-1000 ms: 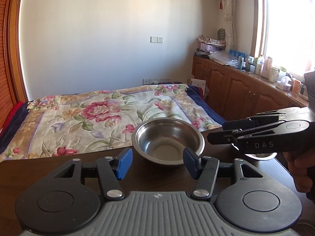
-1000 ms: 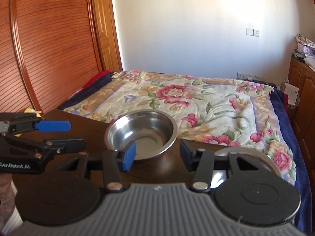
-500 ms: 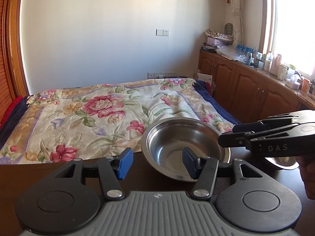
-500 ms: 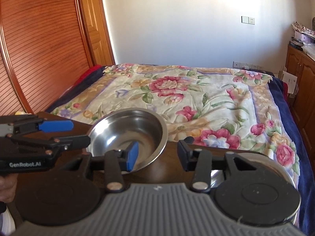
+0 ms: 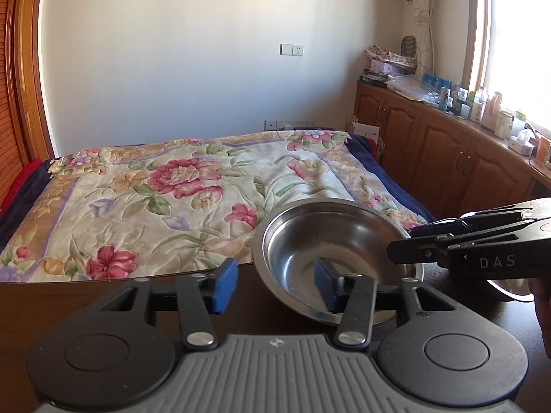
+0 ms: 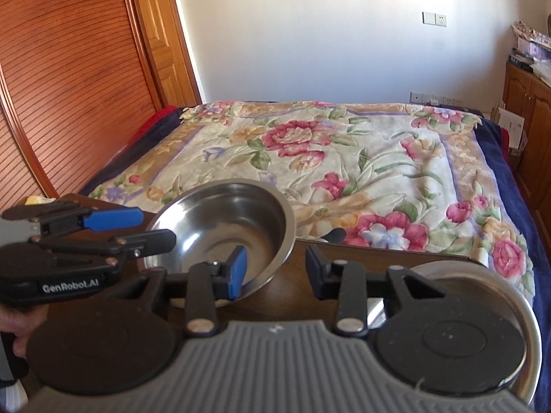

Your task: Organize plates and bowls

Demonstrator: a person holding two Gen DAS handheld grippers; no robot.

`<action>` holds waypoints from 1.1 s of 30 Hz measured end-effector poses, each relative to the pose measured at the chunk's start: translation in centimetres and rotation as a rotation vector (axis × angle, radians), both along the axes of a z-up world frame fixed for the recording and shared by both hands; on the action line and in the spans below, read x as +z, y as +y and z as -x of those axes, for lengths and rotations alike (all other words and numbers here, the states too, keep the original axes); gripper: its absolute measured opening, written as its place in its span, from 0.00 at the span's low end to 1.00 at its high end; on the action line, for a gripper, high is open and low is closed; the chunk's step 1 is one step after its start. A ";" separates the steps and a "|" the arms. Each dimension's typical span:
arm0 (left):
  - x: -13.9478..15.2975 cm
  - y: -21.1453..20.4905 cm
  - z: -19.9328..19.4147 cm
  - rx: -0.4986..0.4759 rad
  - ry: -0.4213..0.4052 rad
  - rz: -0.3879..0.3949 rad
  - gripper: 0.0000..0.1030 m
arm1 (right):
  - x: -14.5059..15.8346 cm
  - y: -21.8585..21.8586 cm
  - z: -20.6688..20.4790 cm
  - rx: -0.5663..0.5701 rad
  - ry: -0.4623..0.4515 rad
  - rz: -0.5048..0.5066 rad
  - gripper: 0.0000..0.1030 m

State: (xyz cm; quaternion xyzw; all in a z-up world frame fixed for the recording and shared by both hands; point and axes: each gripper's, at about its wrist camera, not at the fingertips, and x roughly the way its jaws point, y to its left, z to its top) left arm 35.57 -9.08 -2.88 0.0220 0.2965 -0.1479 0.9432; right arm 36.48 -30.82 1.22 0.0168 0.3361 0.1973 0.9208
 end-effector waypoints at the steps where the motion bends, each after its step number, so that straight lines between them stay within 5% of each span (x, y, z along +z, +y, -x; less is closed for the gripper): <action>1: -0.1 0.0 -0.1 0.001 0.003 0.001 0.43 | -0.1 0.0 -0.1 -0.006 0.006 -0.003 0.35; 10: -0.6 0.1 -0.6 -0.004 0.039 0.011 0.28 | -0.5 0.4 0.0 0.007 0.018 -0.013 0.29; 33: 0.6 0.3 2.2 -0.030 0.081 0.016 0.25 | 0.0 0.2 2.0 0.011 0.007 -0.034 0.23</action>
